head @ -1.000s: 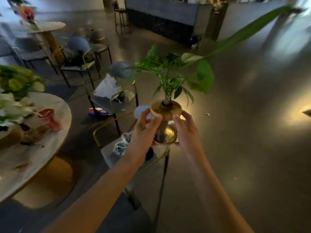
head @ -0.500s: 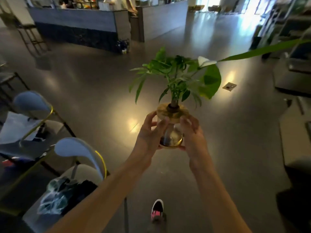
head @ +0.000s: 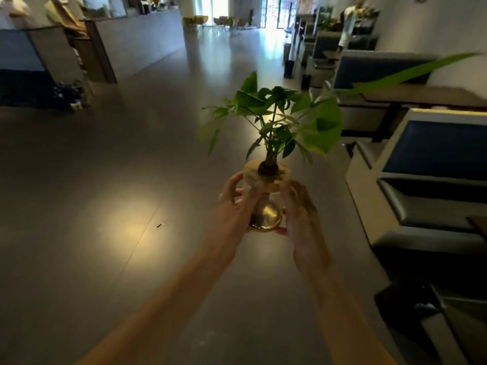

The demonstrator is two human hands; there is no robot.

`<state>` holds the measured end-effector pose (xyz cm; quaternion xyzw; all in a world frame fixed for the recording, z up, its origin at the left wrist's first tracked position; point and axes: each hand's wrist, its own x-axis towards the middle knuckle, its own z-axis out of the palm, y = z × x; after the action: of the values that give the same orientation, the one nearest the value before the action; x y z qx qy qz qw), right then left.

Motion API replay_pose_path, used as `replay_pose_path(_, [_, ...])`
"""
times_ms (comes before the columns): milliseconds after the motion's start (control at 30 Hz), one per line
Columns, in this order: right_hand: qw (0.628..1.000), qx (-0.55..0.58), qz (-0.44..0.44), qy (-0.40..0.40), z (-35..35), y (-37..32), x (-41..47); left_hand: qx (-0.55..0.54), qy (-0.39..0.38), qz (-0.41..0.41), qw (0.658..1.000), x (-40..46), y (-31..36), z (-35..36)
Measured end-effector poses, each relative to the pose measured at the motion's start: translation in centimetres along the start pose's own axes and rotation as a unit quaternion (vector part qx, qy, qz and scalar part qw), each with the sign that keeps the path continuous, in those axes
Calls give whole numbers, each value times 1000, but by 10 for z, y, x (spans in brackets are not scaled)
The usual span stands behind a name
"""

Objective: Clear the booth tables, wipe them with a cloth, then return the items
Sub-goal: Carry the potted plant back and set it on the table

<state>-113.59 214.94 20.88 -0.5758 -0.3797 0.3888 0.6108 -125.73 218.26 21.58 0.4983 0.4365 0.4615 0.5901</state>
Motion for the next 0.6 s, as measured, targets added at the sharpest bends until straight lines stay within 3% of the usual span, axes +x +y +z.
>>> replay_pose_path(367, [992,58,26,106,-102,10,220,2,-118,-24,993,219,-24,154])
replay_pose_path(600, [987,62,31,146,-199,14,393,9,-133,-38,990,363,-31,286])
